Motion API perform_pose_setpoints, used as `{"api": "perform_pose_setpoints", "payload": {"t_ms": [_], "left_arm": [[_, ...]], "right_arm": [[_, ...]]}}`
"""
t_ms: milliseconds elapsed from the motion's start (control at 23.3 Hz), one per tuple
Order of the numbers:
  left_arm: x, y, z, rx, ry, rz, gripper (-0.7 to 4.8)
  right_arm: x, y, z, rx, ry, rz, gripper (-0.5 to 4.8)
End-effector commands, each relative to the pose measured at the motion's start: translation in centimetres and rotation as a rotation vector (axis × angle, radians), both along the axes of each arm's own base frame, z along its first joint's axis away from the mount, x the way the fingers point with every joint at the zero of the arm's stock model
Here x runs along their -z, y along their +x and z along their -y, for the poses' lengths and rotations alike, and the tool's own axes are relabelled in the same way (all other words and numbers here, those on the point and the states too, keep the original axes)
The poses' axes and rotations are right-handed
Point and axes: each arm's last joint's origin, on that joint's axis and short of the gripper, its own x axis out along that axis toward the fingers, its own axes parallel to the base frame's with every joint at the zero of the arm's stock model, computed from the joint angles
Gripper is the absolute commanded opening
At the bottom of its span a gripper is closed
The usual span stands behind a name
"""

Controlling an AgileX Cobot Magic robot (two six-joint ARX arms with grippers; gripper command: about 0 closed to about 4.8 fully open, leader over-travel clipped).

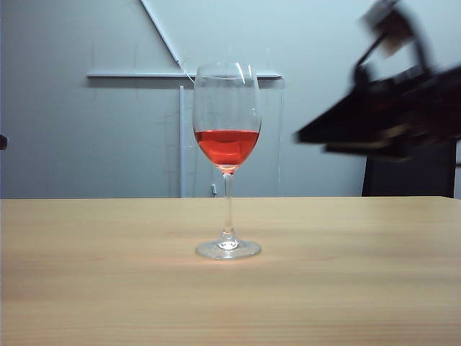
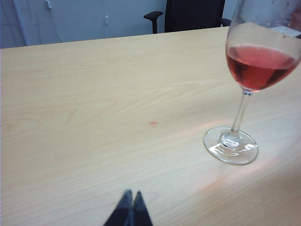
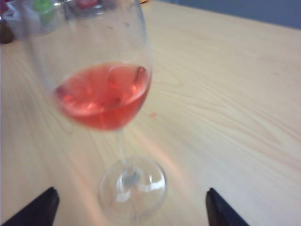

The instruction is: Gently pick up the goblet, rotate it counterclockwise for two full turns (viewing from above), and then place it back on the table.

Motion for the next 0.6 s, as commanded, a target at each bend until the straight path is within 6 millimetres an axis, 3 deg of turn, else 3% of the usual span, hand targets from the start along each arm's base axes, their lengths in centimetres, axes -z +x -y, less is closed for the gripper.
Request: {"api": "perform_pose_setpoints", "payload": {"t_ms": [43, 214, 600], "left_arm": [[-0.2, 0.0, 0.0, 0.001, 0.000, 0.012, -0.05], [-0.1, 0.0, 0.0, 0.001, 0.002, 0.009, -0.05], [-0.1, 0.0, 0.0, 0.001, 0.002, 0.009, -0.05]], "right_arm": [[0.3, 2.2, -2.0, -0.082, 0.015, 0.046, 4.09], [2.2, 4.4, -4.5, -0.185, 0.000, 0.006, 4.09], [3.7, 5.4, -6.7, -0.218, 0.017, 0.077, 4.09]]}}
